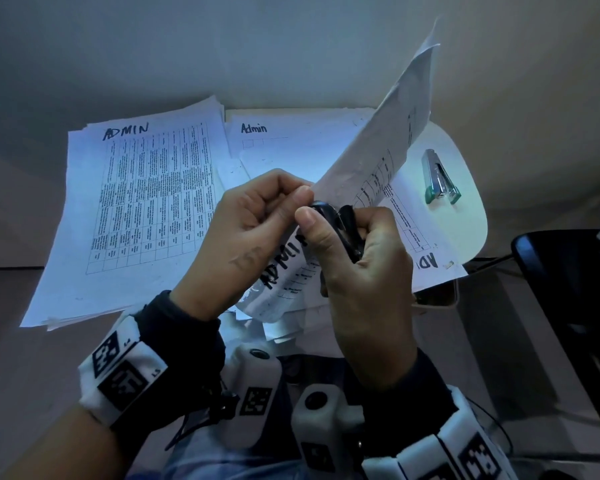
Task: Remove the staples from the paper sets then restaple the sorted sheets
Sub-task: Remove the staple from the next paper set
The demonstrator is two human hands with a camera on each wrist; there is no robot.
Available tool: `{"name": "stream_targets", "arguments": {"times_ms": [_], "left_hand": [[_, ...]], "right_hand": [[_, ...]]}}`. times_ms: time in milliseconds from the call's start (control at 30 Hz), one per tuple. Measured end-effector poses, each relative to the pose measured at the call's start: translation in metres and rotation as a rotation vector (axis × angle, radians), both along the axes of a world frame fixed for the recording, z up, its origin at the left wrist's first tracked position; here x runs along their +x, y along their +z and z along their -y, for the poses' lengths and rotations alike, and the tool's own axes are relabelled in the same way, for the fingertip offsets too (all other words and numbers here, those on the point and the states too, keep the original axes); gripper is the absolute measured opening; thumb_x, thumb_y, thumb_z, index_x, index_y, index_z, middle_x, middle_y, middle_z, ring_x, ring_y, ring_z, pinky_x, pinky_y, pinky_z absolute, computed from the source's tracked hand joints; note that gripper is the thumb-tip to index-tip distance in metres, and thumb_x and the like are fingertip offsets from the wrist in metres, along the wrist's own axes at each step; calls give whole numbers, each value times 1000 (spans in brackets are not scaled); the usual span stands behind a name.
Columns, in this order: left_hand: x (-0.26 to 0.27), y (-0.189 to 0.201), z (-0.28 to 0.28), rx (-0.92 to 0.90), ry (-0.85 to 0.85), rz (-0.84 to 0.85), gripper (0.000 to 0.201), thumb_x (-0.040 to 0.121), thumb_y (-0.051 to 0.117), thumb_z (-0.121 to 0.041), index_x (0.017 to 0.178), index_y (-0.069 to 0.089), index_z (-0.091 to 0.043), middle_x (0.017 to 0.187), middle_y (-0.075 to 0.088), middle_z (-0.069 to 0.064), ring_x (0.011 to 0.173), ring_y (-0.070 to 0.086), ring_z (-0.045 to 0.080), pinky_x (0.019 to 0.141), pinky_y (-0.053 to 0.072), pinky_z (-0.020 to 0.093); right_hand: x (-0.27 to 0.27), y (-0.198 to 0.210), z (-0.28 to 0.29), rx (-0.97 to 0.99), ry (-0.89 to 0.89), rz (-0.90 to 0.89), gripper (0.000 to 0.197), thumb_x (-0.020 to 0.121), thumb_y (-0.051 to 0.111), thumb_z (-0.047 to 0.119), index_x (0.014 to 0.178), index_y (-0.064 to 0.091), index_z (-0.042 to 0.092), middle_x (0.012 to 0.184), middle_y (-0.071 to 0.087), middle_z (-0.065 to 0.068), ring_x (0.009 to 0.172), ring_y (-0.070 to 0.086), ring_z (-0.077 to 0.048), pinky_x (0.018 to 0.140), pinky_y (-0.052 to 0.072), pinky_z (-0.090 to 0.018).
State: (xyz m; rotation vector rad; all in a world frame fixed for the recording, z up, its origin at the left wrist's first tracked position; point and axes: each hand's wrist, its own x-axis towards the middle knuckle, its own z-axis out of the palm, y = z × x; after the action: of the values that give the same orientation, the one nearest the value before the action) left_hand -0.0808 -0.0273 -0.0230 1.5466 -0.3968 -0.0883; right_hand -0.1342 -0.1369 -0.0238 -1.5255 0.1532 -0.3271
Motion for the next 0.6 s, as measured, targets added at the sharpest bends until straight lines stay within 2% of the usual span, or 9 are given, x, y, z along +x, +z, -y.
{"name": "stream_targets", "arguments": {"times_ms": [133, 233, 300, 367, 433, 533, 600], "left_hand": [[-1, 0, 0, 58, 36, 31, 12, 84, 59, -31, 75, 63, -25, 65, 57, -2, 61, 46, 18, 55, 38, 26], [-1, 2, -1, 65, 33, 53, 12, 83, 58, -33, 74, 63, -27, 64, 54, -2, 60, 43, 18, 52, 37, 24], [-1, 3, 0, 73, 28, 71, 12, 84, 58, -31, 75, 63, -26, 65, 54, 2, 58, 42, 19, 50, 36, 25], [-1, 4, 2, 62, 31, 79, 12, 87, 60, -26, 76, 63, -22, 64, 54, 3, 54, 43, 15, 48, 36, 21], [-2, 4, 3, 28, 45, 83, 11, 89, 61, -20, 79, 62, -17, 61, 56, -5, 50, 44, 4, 47, 36, 13], [-1, 4, 5, -21, 52, 93, 9, 88, 59, -13, 81, 64, -17, 67, 62, -12, 57, 54, -1, 55, 43, 11], [0, 4, 6, -38, 52, 99, 9, 85, 62, -17, 81, 68, -22, 72, 66, -11, 66, 59, 3, 63, 48, 15]], "right_hand": [[1, 0, 0, 20, 9, 25, 31, 77, 66, 41, 87, 53, 16, 61, 59, 8, 48, 53, -2, 51, 40, -13], [3, -3, 0, 70, 10, 32, 32, 78, 69, 41, 87, 54, 15, 61, 59, 9, 48, 51, -3, 52, 40, -18], [3, -6, 0, 106, 2, 27, 28, 76, 69, 41, 84, 55, 17, 59, 58, 9, 48, 50, -3, 52, 39, -21], [2, -8, 1, 128, -7, 27, 30, 74, 69, 44, 81, 55, 19, 58, 57, 9, 48, 49, -5, 52, 38, -22], [2, -7, 3, 143, 4, 34, 29, 74, 69, 44, 80, 54, 19, 56, 56, 10, 48, 48, -4, 51, 38, -21], [3, -6, 5, 162, 31, 54, 26, 75, 70, 40, 79, 54, 19, 55, 55, 10, 47, 48, -3, 51, 37, -18], [2, -6, 4, 166, 28, 73, 28, 73, 67, 44, 78, 54, 20, 59, 57, 7, 47, 47, -4, 51, 37, -20]]}}
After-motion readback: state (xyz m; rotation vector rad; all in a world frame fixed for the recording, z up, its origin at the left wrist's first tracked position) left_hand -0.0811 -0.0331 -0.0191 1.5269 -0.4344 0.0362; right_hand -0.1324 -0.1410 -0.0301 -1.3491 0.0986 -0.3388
